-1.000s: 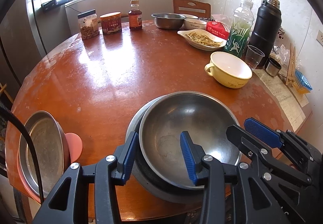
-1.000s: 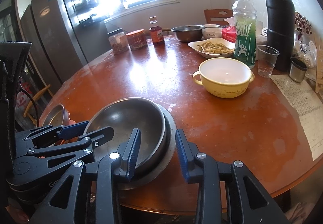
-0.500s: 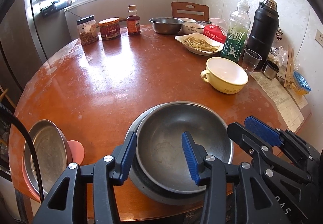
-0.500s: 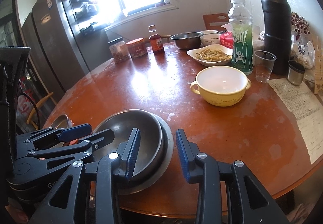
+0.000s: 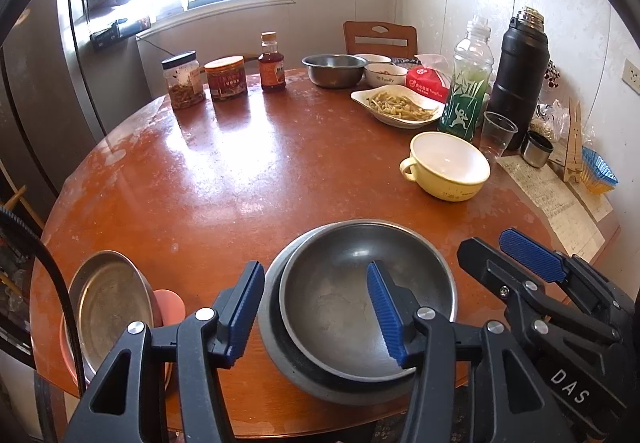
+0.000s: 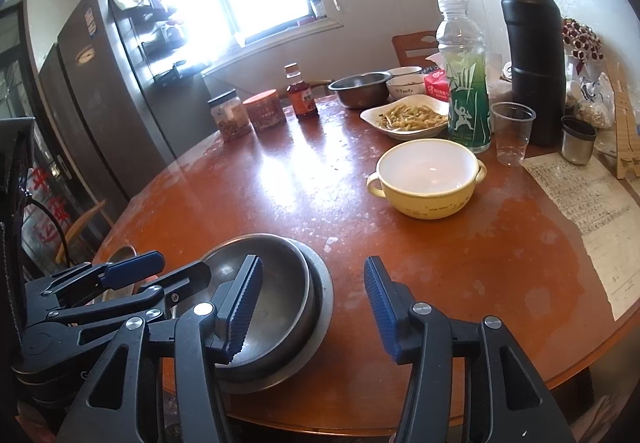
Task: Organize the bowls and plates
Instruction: 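Open both grippers and release the smaller steel bowl, then move both grippers toward the yellow two-handled bowl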
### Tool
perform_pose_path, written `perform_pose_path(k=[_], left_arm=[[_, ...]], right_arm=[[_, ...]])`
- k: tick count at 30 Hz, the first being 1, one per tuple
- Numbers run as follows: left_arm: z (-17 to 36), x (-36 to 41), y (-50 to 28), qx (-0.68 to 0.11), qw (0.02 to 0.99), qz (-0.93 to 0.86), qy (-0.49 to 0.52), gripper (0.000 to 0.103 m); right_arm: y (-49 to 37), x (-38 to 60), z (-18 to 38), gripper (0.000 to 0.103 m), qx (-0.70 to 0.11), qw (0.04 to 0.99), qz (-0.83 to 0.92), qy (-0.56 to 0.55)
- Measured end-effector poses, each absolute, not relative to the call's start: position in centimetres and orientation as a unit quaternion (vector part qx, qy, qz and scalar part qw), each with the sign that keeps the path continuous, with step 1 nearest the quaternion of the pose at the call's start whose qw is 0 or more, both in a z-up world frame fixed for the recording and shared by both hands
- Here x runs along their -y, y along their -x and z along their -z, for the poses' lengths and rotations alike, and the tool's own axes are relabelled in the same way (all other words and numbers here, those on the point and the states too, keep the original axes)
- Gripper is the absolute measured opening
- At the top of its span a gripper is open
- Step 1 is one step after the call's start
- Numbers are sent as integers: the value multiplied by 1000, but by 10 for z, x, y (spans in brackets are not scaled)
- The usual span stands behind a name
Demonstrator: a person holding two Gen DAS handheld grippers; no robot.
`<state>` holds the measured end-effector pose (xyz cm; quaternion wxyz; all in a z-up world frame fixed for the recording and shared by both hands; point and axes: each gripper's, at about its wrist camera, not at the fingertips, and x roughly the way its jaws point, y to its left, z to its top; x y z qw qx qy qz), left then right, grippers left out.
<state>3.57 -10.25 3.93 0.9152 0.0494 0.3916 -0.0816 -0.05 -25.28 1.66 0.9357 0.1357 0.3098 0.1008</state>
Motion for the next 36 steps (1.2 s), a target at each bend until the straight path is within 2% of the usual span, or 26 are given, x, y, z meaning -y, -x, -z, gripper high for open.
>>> perform_pose_path(k=[10, 36], left_arm=[[-50, 103, -30, -371, 924, 76, -57, 54], [-60, 151, -75, -375, 917, 97, -92, 55]], right_arm=[[3, 260, -23, 66, -294, 942, -87, -139], [-23, 306, -32, 69, -294, 943, -32, -155]])
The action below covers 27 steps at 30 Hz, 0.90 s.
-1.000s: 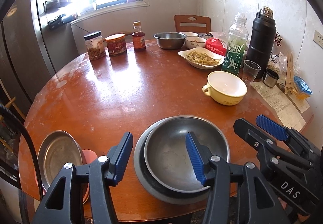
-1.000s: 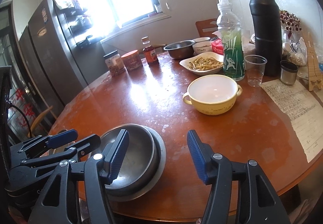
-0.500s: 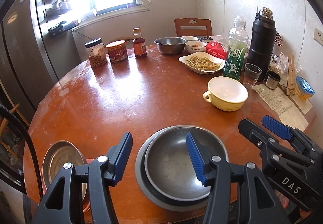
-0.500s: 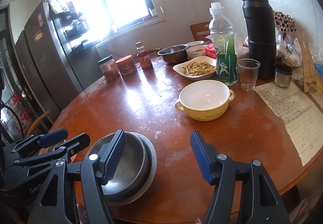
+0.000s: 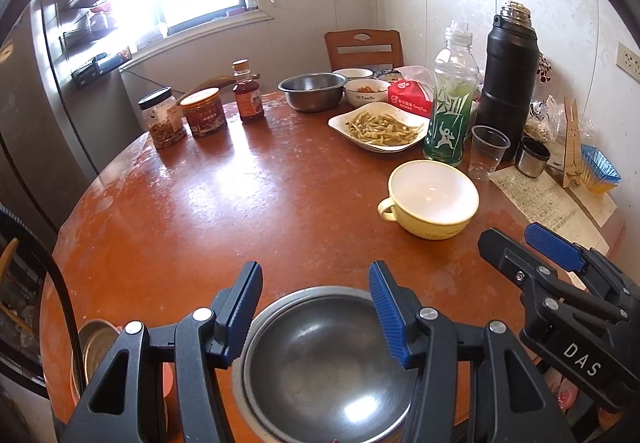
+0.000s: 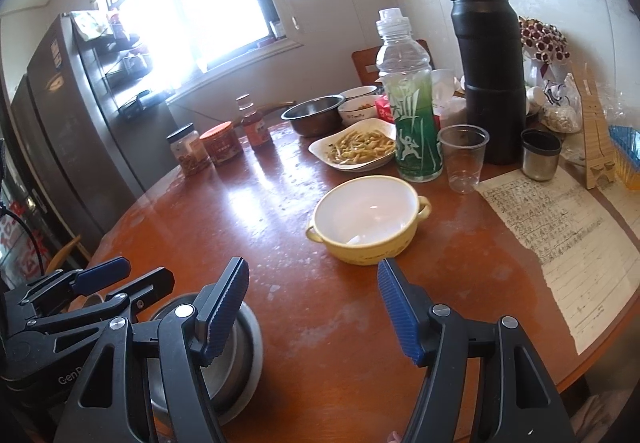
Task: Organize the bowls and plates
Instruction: 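Move both grippers toward the yellow two-handled bowl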
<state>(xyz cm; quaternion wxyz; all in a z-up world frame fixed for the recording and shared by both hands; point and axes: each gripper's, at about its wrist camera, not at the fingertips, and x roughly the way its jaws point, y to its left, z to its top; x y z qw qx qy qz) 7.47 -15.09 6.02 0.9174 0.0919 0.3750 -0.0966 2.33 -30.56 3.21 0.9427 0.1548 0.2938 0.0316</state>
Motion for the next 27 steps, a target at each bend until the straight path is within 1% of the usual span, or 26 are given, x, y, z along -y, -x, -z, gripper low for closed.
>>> perform_pose_path(k=[11, 27], left_arm=[[-55, 180, -101, -394, 905, 131, -94, 55], [-55, 216, -154, -417, 885, 163, -127, 55]], right_arm=[[-40, 331, -30, 69, -304, 939, -7, -163], [-69, 355, -17, 69, -335, 922, 25, -192]])
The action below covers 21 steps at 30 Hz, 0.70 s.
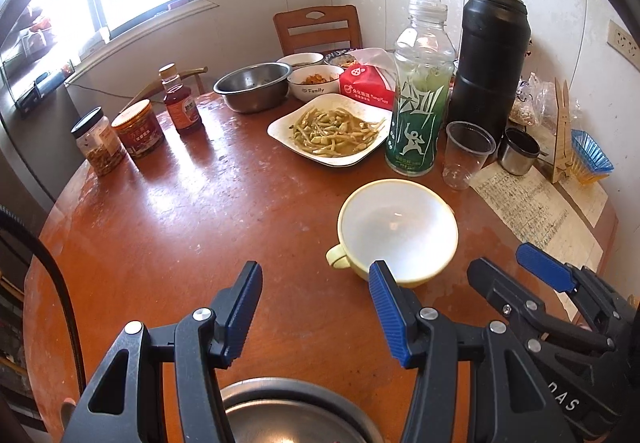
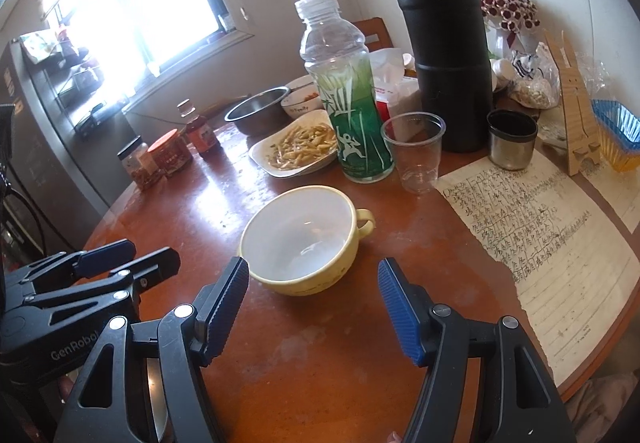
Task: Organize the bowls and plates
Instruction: 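Move both grippers toward the yellow two-handled bowl, then grasp the yellow bowl rim with both grippers and lift it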
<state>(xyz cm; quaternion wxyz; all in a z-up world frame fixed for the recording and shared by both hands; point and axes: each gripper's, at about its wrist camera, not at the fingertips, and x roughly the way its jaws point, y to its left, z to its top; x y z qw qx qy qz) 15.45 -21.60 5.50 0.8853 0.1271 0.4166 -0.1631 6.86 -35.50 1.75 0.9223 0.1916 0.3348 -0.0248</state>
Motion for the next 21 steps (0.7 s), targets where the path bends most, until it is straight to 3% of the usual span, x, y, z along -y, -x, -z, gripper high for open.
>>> perform_pose_path(k=[17, 21], left_arm=[[-36, 241, -204, -441, 862, 192, -163, 56], [-31, 245, -216, -447, 857, 198, -167, 60]], right_arm=[[-101, 361, 0, 69, -376, 900, 60, -210], [-106, 358, 2, 69, -382, 898, 70, -206]])
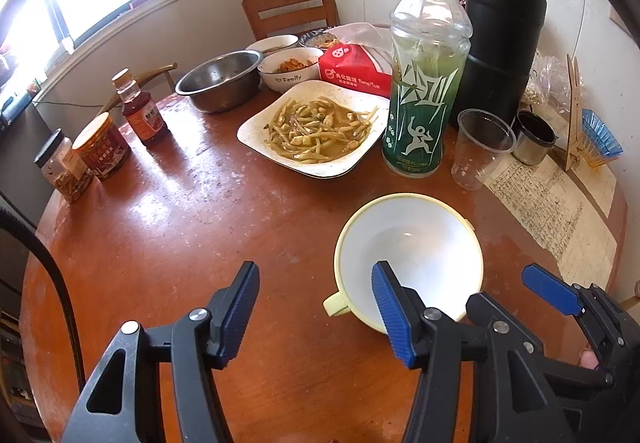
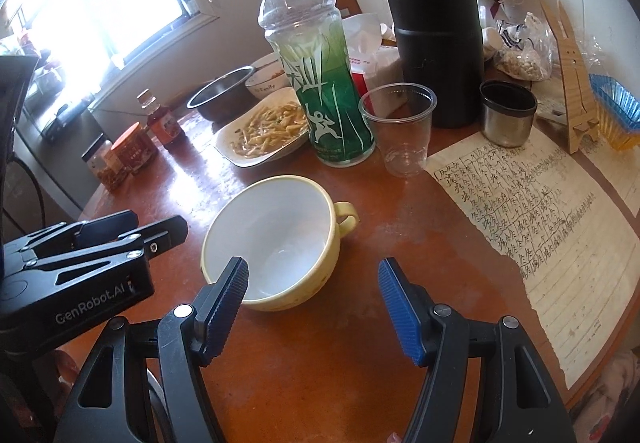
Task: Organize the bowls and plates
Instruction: 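Grasp the yellow bowl rim with both grippers and lift it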
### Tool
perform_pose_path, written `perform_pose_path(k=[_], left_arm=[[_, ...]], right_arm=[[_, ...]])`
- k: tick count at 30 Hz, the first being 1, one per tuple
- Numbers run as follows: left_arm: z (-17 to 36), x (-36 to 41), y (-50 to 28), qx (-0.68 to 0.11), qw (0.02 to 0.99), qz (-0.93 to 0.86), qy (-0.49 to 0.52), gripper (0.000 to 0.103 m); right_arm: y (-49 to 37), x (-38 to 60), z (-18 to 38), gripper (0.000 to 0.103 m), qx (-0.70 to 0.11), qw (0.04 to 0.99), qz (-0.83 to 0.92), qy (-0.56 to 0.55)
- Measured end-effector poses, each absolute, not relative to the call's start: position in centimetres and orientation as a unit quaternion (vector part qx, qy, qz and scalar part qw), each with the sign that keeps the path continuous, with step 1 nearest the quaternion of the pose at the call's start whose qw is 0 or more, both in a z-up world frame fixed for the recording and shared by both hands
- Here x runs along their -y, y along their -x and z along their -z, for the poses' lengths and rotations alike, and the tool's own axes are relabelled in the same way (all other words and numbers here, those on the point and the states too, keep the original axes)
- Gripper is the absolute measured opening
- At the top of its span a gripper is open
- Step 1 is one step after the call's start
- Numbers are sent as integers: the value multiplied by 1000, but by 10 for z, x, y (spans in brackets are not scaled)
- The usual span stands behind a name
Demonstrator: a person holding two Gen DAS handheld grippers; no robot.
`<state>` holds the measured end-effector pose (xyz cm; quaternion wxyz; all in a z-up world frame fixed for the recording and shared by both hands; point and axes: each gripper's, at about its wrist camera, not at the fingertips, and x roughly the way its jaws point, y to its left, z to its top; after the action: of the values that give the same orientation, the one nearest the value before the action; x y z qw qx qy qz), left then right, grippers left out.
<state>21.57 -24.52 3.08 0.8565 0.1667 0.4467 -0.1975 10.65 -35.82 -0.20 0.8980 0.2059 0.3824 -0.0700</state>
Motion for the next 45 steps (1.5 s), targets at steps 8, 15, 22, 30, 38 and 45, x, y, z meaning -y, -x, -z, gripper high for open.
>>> perform_pose_path(k=[8, 15, 22, 30, 38, 45], left_arm=[[-15, 254, -234, -470, 841, 200, -178, 60], [-2, 257, -246, -487, 832, 193, -185, 60], [8, 260, -255, -497, 825, 184, -195, 60], [19, 260, -263, -514, 816, 184, -188, 60], [26, 265, -265, -531, 804, 203, -175, 54], [27, 269, -261, -543, 792, 224, -166, 40]], right_arm=[[-119, 356, 12, 69, -396, 894, 87, -192], [-128, 353, 22, 70, -404, 891, 89, -188], [-136, 348, 30, 69, -408, 893, 75, -177], [-145, 342, 34, 52, -410, 896, 61, -160], [-150, 342, 35, 47, -406, 900, 62, -149], [-152, 338, 35, 44, -404, 902, 47, -142]])
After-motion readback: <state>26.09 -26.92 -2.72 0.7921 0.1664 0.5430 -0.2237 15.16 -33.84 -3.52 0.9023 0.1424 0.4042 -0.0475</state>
